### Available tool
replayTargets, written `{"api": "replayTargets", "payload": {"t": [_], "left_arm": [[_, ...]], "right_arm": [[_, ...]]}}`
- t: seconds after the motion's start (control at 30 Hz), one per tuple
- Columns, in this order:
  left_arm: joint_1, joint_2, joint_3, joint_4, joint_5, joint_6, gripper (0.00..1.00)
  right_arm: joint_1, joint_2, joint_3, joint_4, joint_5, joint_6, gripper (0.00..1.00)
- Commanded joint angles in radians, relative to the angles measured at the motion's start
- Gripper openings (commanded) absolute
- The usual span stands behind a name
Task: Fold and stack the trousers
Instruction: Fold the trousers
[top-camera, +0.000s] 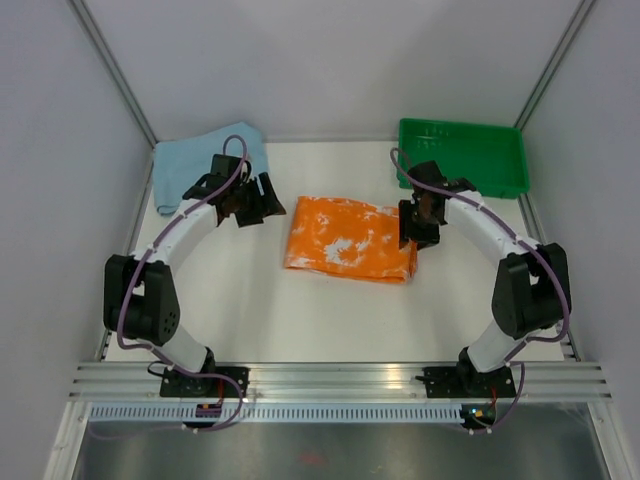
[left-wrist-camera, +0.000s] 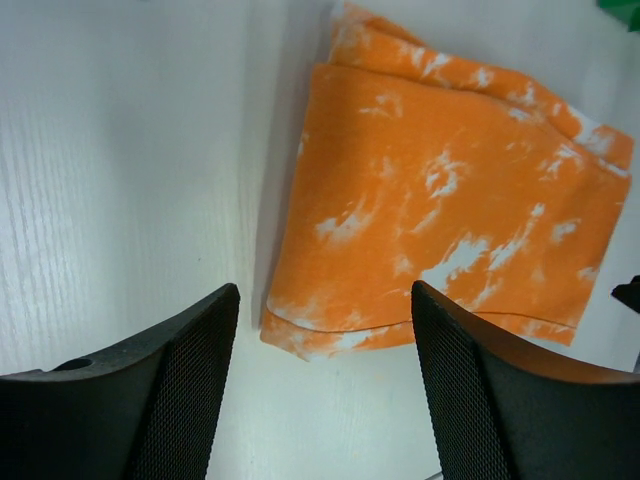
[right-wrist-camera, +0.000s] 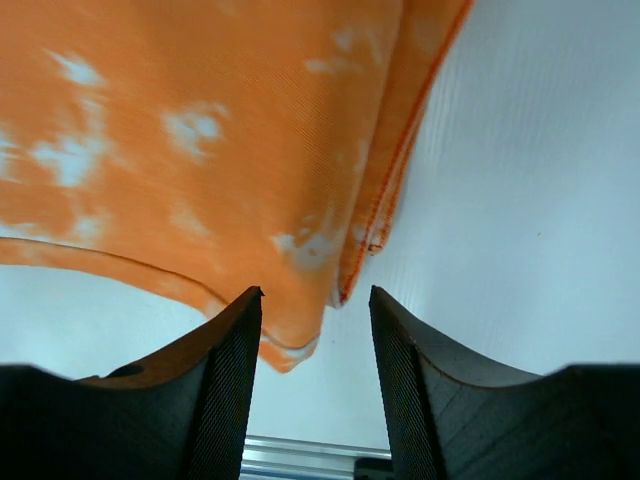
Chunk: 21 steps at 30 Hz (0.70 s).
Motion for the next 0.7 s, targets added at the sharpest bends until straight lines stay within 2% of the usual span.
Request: {"api": "replayTargets", "payload": {"t": [0.0,0.07,0.1,0.13,0.17,0.23,0.27,0.3,0.43,0.57,0.67], "left_arm": [[0.001,0.001,0.11,0.017,0.068,0.052,0.74],[-0.002,0.007,0.141,0.043,0.092,0.036,0.69],[-0.005,0.02,0.146,0.084,0.117,0.025,0.66],[-0.007,0.031,0.152,0.104,0.131,-0.003,0.55],[-0.007,0.042,0.156,0.121,0.143,-0.017,0.46],[-0.011,0.085,0.163,0.175,0.172,-0.059,0.26],[-0.014,0.099,0.163,0.193,0.181,-0.073,0.1],[-0.016,0.125,0.161,0.235,0.204,-0.101,0.03],[-0.065,0.189,0.17,0.296,0.233,-0.152,0.02],[-0.139,0.237,0.172,0.301,0.07,-0.149,0.02],[-0.148,0.304,0.167,0.315,0.011,-0.173,0.02]], "right_arm": [[-0.004,-0.043,0.235,-0.108,-0.029,-0.029,0.54],[-0.004,-0.037,0.324,-0.081,-0.098,-0.005,0.47],[-0.004,-0.035,0.333,-0.056,-0.175,0.014,0.22],[0.001,-0.035,0.309,0.02,-0.209,0.066,0.07],[0.001,-0.038,0.278,0.068,-0.264,0.097,0.0],[0.007,-0.035,0.17,0.163,-0.3,0.127,0.0],[0.007,-0.018,0.142,0.177,-0.298,0.141,0.0],[0.007,-0.008,0.093,0.184,-0.301,0.135,0.0],[0.007,0.048,0.018,0.155,-0.224,0.068,0.0],[0.007,0.071,-0.074,0.159,-0.104,0.036,0.0],[0.007,0.1,-0.143,0.205,-0.068,0.034,0.0]]}}
